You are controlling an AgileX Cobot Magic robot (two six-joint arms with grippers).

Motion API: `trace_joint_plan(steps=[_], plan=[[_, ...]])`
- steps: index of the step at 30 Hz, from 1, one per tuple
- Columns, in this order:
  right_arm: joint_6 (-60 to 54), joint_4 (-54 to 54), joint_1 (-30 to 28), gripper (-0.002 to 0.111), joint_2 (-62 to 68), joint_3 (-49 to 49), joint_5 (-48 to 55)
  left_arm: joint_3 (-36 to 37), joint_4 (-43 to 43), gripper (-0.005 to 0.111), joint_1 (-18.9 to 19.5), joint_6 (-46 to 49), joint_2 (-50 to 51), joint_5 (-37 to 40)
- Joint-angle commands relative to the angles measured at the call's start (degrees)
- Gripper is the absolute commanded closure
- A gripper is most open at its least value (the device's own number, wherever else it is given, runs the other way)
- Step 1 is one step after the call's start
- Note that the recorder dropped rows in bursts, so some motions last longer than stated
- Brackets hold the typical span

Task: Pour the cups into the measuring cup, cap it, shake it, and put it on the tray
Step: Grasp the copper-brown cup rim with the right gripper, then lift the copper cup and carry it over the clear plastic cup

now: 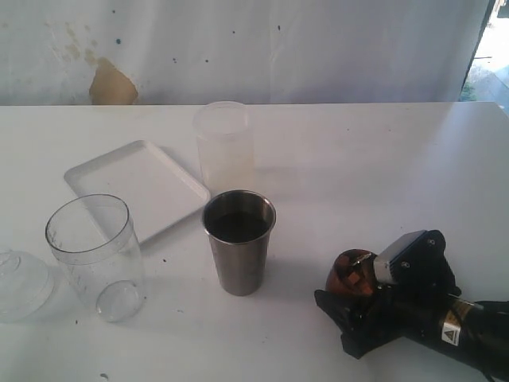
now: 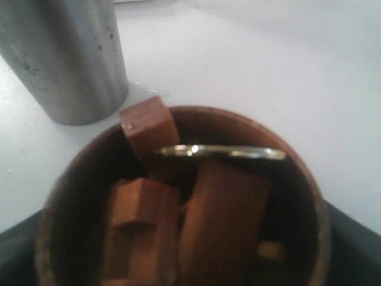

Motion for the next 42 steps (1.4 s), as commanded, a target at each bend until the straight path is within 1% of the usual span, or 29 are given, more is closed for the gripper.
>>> trace_joint_plan(steps=[1,8,11,13,14,17,18,19,20,21,22,23,24,25,26,30,33,36,42], plan=[[1.1,-1.5,-0.3,0.108,-3.0,0.0,0.3,0.2,0.0,0.106,-0.4,-0.2,-0.3,-0.7],[11.6,-1.6,-0.3,0.108,-11.2,-0.4,0.6,0.2,0.0,0.106,-0.4,-0.2,-0.3,-0.7],[14.9,-2.8,-0.3,0.108,-16.1,-2.1,5.5,0.2,0.0,0.106,-0.4,-0.2,-0.3,-0.7],[16.6,-7.8,-0.3,0.108,-19.8,-4.0,10.7,0.2,0.0,0.106,-0.4,-0.2,-0.3,-0.7],[19.5,-10.3,-0.3,0.108,-21.8,-5.3,12.6,0.2,0.0,0.106,-0.4,-0.2,-0.3,-0.7],[35.4,-19.3,-0.3,0.108,-26.8,-9.9,19.7,0.2,0.0,0.106,-0.4,-0.2,-0.3,-0.7],[44.7,-27.2,-0.3,0.108,-29.6,-13.8,22.6,0.2,0.0,0.106,-0.4,-0.2,-0.3,-0.7],[48.1,-30.5,0.0,0.108,-30.7,-15.8,23.5,0.2,0.0,0.106,-0.4,-0.2,-0.3,-0.7],[54.6,-35.3,1.2,0.108,-32.4,-19.4,25.2,0.2,0.0,0.106,-0.4,-0.2,-0.3,-0.7],[58.5,-37.8,2.2,0.108,-33.1,-21.6,26.3,0.2,0.0,0.106,-0.4,-0.2,-0.3,-0.7],[63.5,-43.0,4.6,0.108,-33.6,-25.8,28.3,0.2,0.0,0.106,-0.4,-0.2,-0.3,-0.7],[66.5,-45.6,6.1,0.108,-33.6,-28.1,29.8,0.2,0.0,0.106,-0.4,-0.2,-0.3,-0.7],[71.6,-49.8,9.3,0.108,-33.2,-32.5,33.6,0.2,0.0,0.106,-0.4,-0.2,-0.3,-0.7],[73.7,-51.5,11.2,0.108,-32.7,-34.6,35.6,0.2,0.0,0.106,-0.4,-0.2,-0.3,-0.7],[75.8,-54.2,14.7,0.108,-31.5,-38.1,38.2,0.2,0.0,0.106,-0.4,-0.2,-0.3,-0.7],[77.5,-55.3,24.3,0.108,-24.3,-47.7,46.1,0.2,0.0,0.106,-0.4,-0.2,-0.3,-0.7],[77.5,-57.0,29.5,0.108,-15.9,-55.1,49.3,0.2,0.0,0.106,-0.4,-0.2,-0.3,-0.7],[77.5,-57.7,32.1,0.108,-10.6,-59.8,52.1,0.2,0.0,0.106,-0.4,-0.2,-0.3,-0.7],[77.5,-64.1,34.0,0.108,-4.1,-67.2,53.4,0.2,0.0,0.106,-0.4,-0.2,-0.3,-0.7]])
